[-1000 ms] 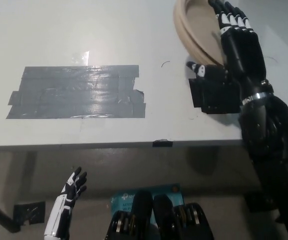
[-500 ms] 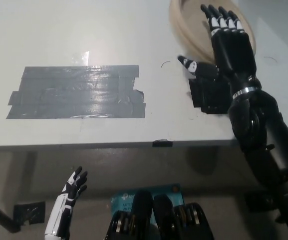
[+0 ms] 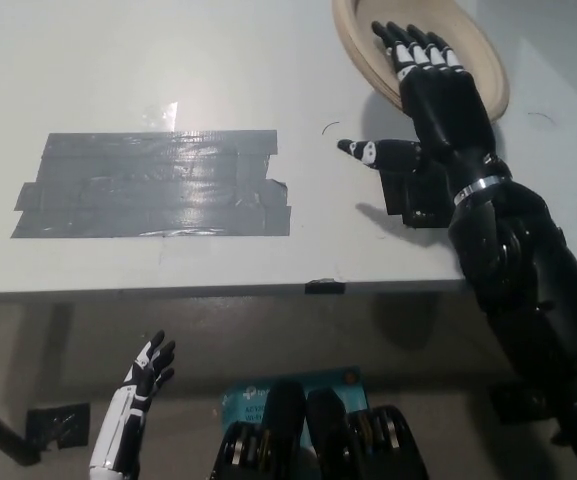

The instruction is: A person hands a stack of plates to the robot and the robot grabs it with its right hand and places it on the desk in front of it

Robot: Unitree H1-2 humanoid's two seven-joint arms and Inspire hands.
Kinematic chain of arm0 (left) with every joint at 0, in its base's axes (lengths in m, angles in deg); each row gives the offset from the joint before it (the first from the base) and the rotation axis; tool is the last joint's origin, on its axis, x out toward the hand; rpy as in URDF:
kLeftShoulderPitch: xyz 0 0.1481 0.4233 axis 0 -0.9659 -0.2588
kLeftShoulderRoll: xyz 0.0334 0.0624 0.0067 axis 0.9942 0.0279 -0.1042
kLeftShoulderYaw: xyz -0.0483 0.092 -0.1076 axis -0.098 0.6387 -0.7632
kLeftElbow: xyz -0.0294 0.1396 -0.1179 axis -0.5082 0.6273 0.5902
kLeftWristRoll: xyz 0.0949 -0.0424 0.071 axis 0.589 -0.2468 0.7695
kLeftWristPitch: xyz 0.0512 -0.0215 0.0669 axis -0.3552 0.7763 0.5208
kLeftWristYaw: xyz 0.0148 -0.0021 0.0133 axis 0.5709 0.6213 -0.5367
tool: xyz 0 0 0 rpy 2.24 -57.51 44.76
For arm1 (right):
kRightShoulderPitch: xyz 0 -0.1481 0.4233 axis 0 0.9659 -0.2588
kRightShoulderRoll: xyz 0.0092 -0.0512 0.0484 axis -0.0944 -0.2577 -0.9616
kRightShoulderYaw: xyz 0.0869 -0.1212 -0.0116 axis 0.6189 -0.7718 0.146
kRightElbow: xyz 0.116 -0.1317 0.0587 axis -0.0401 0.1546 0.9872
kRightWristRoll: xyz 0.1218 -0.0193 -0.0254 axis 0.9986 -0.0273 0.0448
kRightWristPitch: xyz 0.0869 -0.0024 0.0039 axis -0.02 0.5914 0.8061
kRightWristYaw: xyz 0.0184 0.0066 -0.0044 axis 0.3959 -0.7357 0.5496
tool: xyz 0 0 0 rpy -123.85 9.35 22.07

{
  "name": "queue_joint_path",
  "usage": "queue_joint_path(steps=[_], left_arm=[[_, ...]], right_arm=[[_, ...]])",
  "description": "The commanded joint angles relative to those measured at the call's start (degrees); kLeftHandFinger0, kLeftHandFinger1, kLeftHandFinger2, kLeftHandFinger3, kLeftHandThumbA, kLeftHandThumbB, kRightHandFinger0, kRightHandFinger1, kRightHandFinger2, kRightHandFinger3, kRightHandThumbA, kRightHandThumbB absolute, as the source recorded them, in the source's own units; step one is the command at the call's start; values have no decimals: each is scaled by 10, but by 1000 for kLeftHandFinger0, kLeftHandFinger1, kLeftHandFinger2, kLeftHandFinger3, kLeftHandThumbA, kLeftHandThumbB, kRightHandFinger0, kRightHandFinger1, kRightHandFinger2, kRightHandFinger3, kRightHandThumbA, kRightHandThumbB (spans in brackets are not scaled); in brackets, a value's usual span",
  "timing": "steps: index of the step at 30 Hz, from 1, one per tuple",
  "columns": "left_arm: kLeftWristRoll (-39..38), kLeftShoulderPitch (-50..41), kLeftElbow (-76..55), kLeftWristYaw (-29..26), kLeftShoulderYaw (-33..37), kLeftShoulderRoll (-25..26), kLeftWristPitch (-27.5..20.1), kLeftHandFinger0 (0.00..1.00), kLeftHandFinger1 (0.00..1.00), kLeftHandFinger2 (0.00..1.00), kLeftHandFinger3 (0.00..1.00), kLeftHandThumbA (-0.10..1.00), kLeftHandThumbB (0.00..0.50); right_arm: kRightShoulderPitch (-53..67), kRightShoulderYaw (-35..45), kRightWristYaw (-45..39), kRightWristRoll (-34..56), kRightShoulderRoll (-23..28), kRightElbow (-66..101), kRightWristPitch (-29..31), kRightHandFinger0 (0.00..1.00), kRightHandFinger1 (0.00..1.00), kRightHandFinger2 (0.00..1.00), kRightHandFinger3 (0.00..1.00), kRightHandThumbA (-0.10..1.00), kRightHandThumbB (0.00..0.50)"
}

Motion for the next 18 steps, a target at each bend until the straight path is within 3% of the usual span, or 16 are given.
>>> queue_joint_path(steps=[1, 5, 6, 8, 9, 10, 11, 12, 13, 14, 15, 18], left_arm=[[-5, 7, -13, 0, -1, 0, -11, 1000, 1000, 1000, 1000, 1000, 212], [-4, 6, -11, -1, -1, -1, -17, 1000, 1000, 1000, 1000, 1000, 211], [-4, 5, -12, 0, 0, -1, -16, 1000, 1000, 1000, 1000, 1000, 213], [-5, 8, -12, -1, -1, 0, -13, 1000, 1000, 1000, 1000, 1000, 218], [-7, 9, -12, 0, -2, 0, -13, 1000, 1000, 1000, 1000, 1000, 220], [-9, 9, -12, 0, -3, -1, -13, 1000, 1000, 1000, 1000, 1000, 218], [-11, 8, -14, 1, -3, -1, -10, 1000, 1000, 1000, 1000, 1000, 219], [-12, 8, -15, 2, -2, -1, -9, 1000, 1000, 1000, 1000, 1000, 219], [-10, 9, -16, 1, -3, 0, -7, 1000, 1000, 1000, 1000, 1000, 219], [-10, 11, -17, 1, -3, 0, -6, 1000, 1000, 1000, 1000, 1000, 219], [-10, 10, -18, 1, -3, -1, -5, 1000, 1000, 1000, 1000, 1000, 218], [-9, 12, -16, 0, -3, -1, -5, 1000, 1000, 1000, 1000, 1000, 217]], right_arm=[[-17, -8, -40, 2, 11, 31, -14, 1000, 1000, 1000, 1000, 838, 500], [-28, -14, 101, -77, 8, -49, -20, 1000, 1000, 1000, 1000, 659, 500], [-31, -13, 145, -90, 6, -73, -22, 1000, 1000, 1000, 1000, 535, 500], [-50, -16, 240, -117, 6, -154, -40, 977, 958, 984, 1000, 412, 499], [-57, -19, 262, -121, 9, -184, -42, 823, 803, 807, 934, 404, 478], [-62, -21, 278, -125, 11, -203, -43, 778, 742, 731, 867, 410, 475], [-67, -23, 303, -127, 12, -227, -43, 502, 414, 383, 656, 423, 431], [-70, -23, 321, -127, 13, -244, -42, 362, 291, 300, 588, 427, 433], [-75, -19, 336, -116, 17, -268, -32, 14, 12, 12, 218, 576, 302], [-78, -19, 340, -111, 18, -279, -29, 3, 2, 2, 141, 608, 268], [-76, -14, 328, -104, 21, -279, -31, 0, 0, 0, 75, 645, 161], [-75, -9, 329, -93, 23, -279, -25, 0, 0, 5, 60, 571, 104]])
